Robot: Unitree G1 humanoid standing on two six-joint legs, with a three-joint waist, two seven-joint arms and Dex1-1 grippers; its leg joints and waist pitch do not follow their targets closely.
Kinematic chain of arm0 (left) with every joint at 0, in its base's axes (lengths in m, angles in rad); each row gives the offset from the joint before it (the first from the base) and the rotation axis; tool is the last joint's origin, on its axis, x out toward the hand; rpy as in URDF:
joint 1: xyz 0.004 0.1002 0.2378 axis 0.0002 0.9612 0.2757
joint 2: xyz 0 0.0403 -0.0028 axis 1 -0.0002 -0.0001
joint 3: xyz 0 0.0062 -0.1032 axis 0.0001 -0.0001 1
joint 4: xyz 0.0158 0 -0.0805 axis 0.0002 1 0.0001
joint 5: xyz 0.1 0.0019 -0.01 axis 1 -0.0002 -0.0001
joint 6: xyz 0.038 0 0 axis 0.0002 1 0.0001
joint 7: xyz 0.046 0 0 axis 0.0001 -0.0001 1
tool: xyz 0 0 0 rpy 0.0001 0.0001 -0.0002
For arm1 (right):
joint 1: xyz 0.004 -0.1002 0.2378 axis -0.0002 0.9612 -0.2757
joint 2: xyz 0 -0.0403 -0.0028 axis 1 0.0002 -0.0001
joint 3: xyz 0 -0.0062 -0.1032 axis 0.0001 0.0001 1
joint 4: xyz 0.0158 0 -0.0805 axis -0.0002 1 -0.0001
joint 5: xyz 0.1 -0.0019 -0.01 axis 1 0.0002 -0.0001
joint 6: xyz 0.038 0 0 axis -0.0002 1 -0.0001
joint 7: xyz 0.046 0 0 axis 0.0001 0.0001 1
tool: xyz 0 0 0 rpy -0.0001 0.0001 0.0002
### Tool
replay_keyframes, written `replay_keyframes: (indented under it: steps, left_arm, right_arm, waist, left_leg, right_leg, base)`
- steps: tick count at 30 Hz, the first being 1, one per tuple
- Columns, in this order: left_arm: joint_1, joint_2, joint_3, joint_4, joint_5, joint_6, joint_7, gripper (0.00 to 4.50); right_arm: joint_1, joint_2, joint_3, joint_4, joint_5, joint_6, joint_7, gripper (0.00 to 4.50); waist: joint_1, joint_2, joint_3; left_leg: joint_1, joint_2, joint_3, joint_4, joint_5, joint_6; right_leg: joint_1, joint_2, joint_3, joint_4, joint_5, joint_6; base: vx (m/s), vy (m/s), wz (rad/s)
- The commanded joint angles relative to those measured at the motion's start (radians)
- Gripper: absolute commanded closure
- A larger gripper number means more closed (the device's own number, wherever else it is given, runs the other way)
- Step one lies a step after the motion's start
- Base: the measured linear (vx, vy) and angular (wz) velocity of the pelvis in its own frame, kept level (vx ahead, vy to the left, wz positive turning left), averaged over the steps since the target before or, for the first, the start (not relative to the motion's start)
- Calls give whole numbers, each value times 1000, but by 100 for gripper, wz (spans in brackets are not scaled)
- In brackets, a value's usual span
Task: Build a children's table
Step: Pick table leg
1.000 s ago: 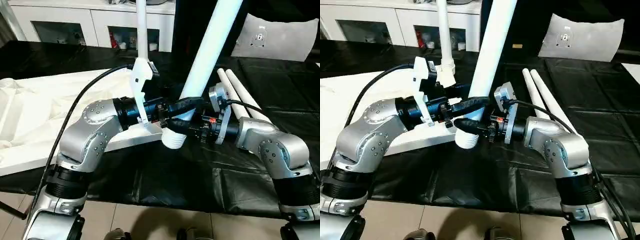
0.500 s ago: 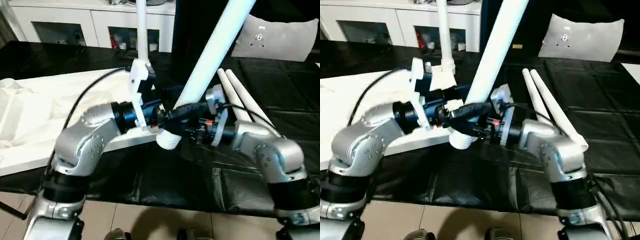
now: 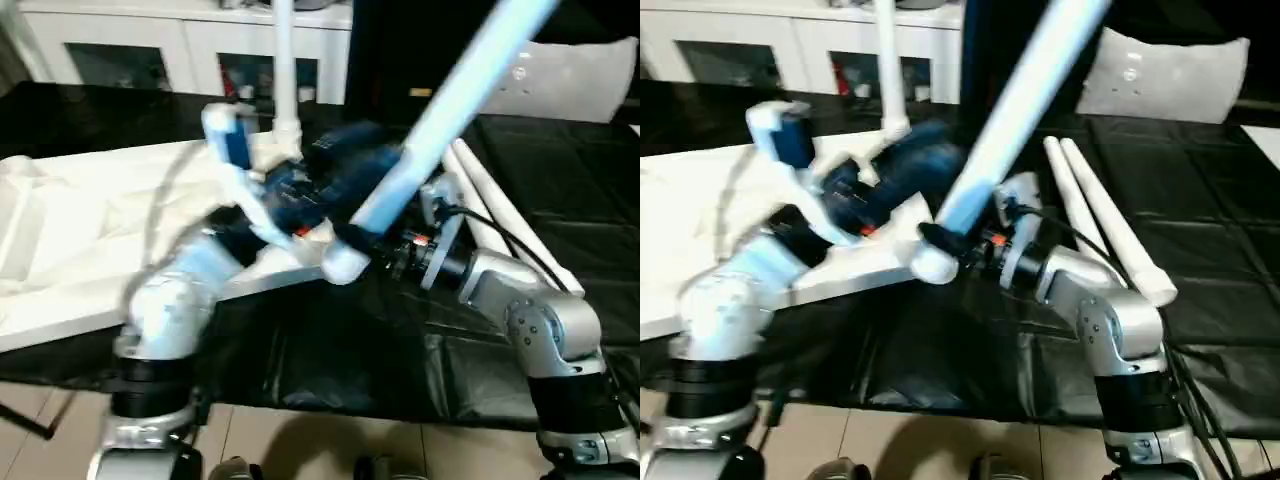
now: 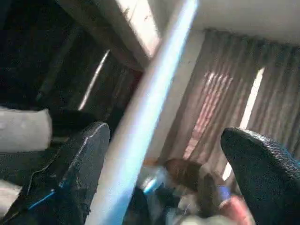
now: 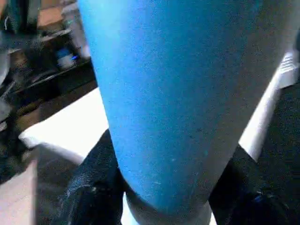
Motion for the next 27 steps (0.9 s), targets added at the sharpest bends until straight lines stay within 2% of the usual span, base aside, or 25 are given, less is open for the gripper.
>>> replay_keyframes:
  steps: [1, 2, 3, 4, 5, 6, 8, 9, 10, 11, 14, 15, 16, 17, 18, 19, 21, 22, 27]
  left_arm:
    - [-15, 95, -79, 71, 187, -28, -10, 21]
    - [-16, 119, -102, 86, 228, -45, -14, 21]
    - [-16, 140, -124, 101, 266, -61, -17, 21]
    - [-11, 234, -223, 161, 396, -135, -65, 21]
    - [-10, 249, -238, 170, 411, -147, -74, 21]
    - [-10, 276, -265, 191, 437, -160, -86, 21]
    - [-17, 314, -309, 222, 491, -191, -104, 21]
    - [-20, 324, -321, 234, 504, -199, -113, 21]
    - [-29, 349, -351, 268, 540, -222, -137, 39]
    - [-43, 375, -386, 323, 590, -265, -169, 50]
    - [-70, 392, -418, 419, 648, -334, -207, 71]
    - [-75, 390, -419, 436, 650, -340, -213, 71]
    - [-81, 388, -418, 454, 649, -342, -223, 96]
    - [-84, 387, -418, 464, 648, -343, -228, 96]
    - [-95, 386, -418, 505, 644, -353, -259, 101]
    - [-98, 386, -420, 518, 645, -358, -267, 109]
    - [-103, 387, -421, 547, 653, -376, -272, 135]
    - [-106, 386, -419, 567, 649, -375, -279, 142]
    - [-111, 373, -413, 616, 660, -421, -295, 175]
  right_arm:
    - [-10, -2, -15, 10, -57, -49, -64, 258]
    - [-11, -2, -16, 13, -67, -55, -77, 258]
    - [-11, -2, -16, 16, -77, -60, -89, 258]
    - [-1, -5, -4, 18, -142, -88, -150, 258]
    - [2, -5, -1, 18, -154, -93, -161, 258]
    - [10, -6, 7, 14, -176, -97, -180, 258]
    - [23, -6, 16, 4, -189, -99, -190, 258]
    - [27, -6, 16, 1, -188, -100, -189, 258]
    - [37, -5, 19, -5, -186, -106, -184, 258]
    - [47, -4, 17, -9, -181, -114, -181, 258]
    - [59, 2, 9, -12, -170, -113, -182, 258]
    - [62, 2, 8, -14, -168, -109, -183, 258]
    - [65, 2, 10, -16, -169, -108, -183, 258]
    - [67, 2, 10, -18, -170, -107, -182, 258]
    - [77, 1, 14, -28, -171, -104, -177, 258]
    - [79, 2, 14, -31, -172, -104, -176, 258]
    - [85, 1, 14, -40, -169, -99, -174, 258]
    - [91, -2, 13, -46, -168, -98, -173, 258]
    - [103, -8, 15, -52, -165, -102, -168, 258]
  waist:
    - [-5, 5, -63]
    - [-9, 9, -64]
    - [-10, 8, -64]
    - [-11, 4, -61]
    - [-11, 8, -62]
    - [-15, 9, -65]
    - [-18, 12, -64]
    - [-16, 13, -65]
    - [-16, 11, -65]
    - [-16, 12, -65]
    - [-15, 12, -66]
    - [-15, 19, -66]
    - [-15, 18, -67]
    - [-15, 18, -67]
    - [-13, 25, -65]
    - [-14, 21, -64]
    - [-14, 20, -63]
    - [-15, 26, -62]
    - [-15, 24, -59]
  left_leg:
    - [17, -8, -1, -74, -285, -2]
    - [22, -8, -2, -74, -297, -7]
    - [20, -9, -5, -76, -297, -9]
    - [18, -9, -7, -79, -294, -11]
    - [19, -9, -7, -80, -293, -14]
    - [17, -9, -6, -80, -283, -23]
    - [17, -4, -4, -81, -272, -28]
    - [18, -3, -4, -82, -271, -28]
    - [19, -3, -2, -82, -266, -23]
    - [16, -6, -1, -83, -255, -15]
    - [16, -7, 3, -82, -225, -14]
    - [17, -5, 2, -82, -225, -17]
    - [17, -3, 2, -83, -219, -21]
    - [17, -3, 2, -83, -219, -21]
    - [18, -6, 4, -82, -224, -19]
    - [18, -5, 4, -83, -233, -20]
    - [18, -4, 3, -85, -242, -21]
    - [20, -3, 3, -85, -251, -23]
    - [23, -2, 2, -87, -284, -24]
  right_leg:
    - [44, -28, 11, -106, -499, -52]
    - [41, -27, 12, -104, -514, -35]
    - [43, -29, 10, -105, -519, -29]
    - [42, -31, 11, -107, -520, -21]
    - [40, -32, 13, -106, -523, -17]
    - [44, -33, 15, -100, -499, -29]
    - [45, -35, 19, -90, -410, -83]
    - [45, -35, 19, -89, -390, -94]
    - [46, -35, 21, -87, -355, -112]
    - [50, -35, 22, -88, -336, -115]
    - [55, -36, 25, -81, -276, -143]
    - [56, -38, 25, -79, -269, -150]
    - [59, -40, 26, -74, -239, -172]
    - [59, -40, 26, -74, -239, -172]
    - [57, -40, 26, -77, -249, -178]
    - [59, -39, 26, -78, -253, -180]
    - [60, -41, 26, -77, -260, -184]
    - [59, -41, 26, -77, -271, -185]
    - [55, -42, 26, -85, -323, -178]
  base:
    - [0, 0, 0]
    - [0, 0, 0]
    - [0, 0, 0]
    - [0, 0, 0]
    - [0, 0, 0]
    - [0, 0, 0]
    - [0, 0, 0]
    - [0, 0, 0]
    - [0, 0, 0]
    - [0, 0, 0]
    - [0, 0, 0]
    - [0, 0, 0]
    - [0, 0, 0]
    - [0, 0, 0]
    - [0, 0, 0]
    - [0, 0, 0]
    - [0, 0, 0]
    - [0, 0, 0]
    - [0, 0, 0]
